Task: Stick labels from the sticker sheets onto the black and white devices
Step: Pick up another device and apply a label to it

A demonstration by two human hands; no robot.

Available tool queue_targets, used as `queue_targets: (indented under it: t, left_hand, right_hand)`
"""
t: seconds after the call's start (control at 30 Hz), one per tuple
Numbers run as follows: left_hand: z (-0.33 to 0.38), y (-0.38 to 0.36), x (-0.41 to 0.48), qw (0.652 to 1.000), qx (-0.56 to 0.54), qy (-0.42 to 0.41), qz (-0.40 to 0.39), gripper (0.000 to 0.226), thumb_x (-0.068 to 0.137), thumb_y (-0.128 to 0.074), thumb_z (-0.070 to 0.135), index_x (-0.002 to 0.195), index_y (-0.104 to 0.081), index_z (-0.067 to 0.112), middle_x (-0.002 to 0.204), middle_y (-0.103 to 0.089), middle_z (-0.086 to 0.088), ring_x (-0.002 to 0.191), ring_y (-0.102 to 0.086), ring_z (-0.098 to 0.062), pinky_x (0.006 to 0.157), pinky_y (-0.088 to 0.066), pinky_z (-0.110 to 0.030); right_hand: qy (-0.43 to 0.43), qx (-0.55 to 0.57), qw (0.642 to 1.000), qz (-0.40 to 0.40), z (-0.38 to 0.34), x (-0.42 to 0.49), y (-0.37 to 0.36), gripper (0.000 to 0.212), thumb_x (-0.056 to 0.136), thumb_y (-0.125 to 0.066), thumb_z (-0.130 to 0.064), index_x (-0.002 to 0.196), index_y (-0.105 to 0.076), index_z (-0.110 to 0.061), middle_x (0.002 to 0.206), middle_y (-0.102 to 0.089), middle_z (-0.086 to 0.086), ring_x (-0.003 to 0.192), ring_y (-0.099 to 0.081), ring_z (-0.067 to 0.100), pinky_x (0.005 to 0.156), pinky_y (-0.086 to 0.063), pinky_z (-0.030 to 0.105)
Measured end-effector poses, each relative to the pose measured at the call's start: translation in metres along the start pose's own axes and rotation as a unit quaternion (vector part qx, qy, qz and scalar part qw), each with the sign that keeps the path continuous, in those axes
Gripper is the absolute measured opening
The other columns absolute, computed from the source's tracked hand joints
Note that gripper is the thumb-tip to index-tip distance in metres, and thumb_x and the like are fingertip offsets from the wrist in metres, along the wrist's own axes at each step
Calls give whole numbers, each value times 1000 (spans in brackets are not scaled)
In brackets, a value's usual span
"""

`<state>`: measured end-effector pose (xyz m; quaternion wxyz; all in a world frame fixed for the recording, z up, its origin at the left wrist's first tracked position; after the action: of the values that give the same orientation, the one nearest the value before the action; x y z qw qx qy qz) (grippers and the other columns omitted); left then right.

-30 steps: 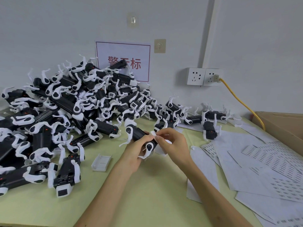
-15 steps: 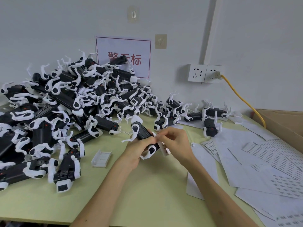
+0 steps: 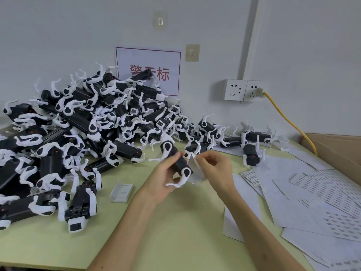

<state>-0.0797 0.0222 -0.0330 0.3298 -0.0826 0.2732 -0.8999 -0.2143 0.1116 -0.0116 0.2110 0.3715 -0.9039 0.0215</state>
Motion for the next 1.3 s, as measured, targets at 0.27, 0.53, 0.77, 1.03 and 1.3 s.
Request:
queue_targets:
  t: [0.27, 0.53, 0.77, 1.03, 1.3]
  left_hand:
    - [-6, 1, 0, 998, 38, -9, 58, 11, 72, -82, 18, 69, -73, 14, 74, -67, -7, 63, -65, -18, 60, -54, -28]
    - [-1, 3, -2, 991, 39, -70, 106, 23, 90, -69, -2, 73, -69, 15, 71, -68, -7, 64, -67, -18, 56, -55, -26]
    - [-3, 5, -4, 990, 74, -44, 116, 40, 89, -71, 0, 53, -64, 16, 61, -54, -10, 49, -53, -22, 47, -43, -23]
    - [-4, 3, -5, 988, 86, -35, 121, 38, 86, -72, -1, 55, -69, 20, 62, -57, -9, 49, -56, -20, 52, -47, -26]
    - [-1, 4, -8, 983, 109, -38, 144, 13, 60, -77, 13, 57, -66, 19, 69, -57, -10, 56, -56, -19, 57, -48, -28]
  right_hand:
    - [84, -65, 994, 16, -10, -9, -4, 14, 87, -73, -10, 76, -74, -18, 77, -71, -12, 79, -67, 3, 68, -49, 14]
    - [76, -28, 995, -64, -11, -13, -15, 14, 88, -75, -12, 76, -75, -18, 79, -71, -7, 80, -70, 10, 58, -48, 19]
    - [-18, 66, 989, -132, -7, -7, -13, 14, 88, -71, 0, 74, -72, -4, 80, -72, 14, 75, -70, 19, 70, -60, 34]
    - [-31, 74, 985, -153, -6, -5, -11, 17, 90, -68, -1, 76, -73, -8, 79, -74, 9, 73, -70, 17, 64, -56, 25]
    - [-49, 39, 979, -195, 1, -5, -16, 18, 104, -53, -9, 90, -63, -9, 83, -68, 1, 79, -66, 12, 69, -55, 24]
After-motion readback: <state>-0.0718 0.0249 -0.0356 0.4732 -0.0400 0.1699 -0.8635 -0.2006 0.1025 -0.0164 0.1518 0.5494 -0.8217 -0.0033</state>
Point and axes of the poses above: each hand's wrist, its own x-axis towards the middle knuckle, its own y-axis out of the back of the hand, z = x × y, the point moved 5 cm from there along x, towards the middle knuckle
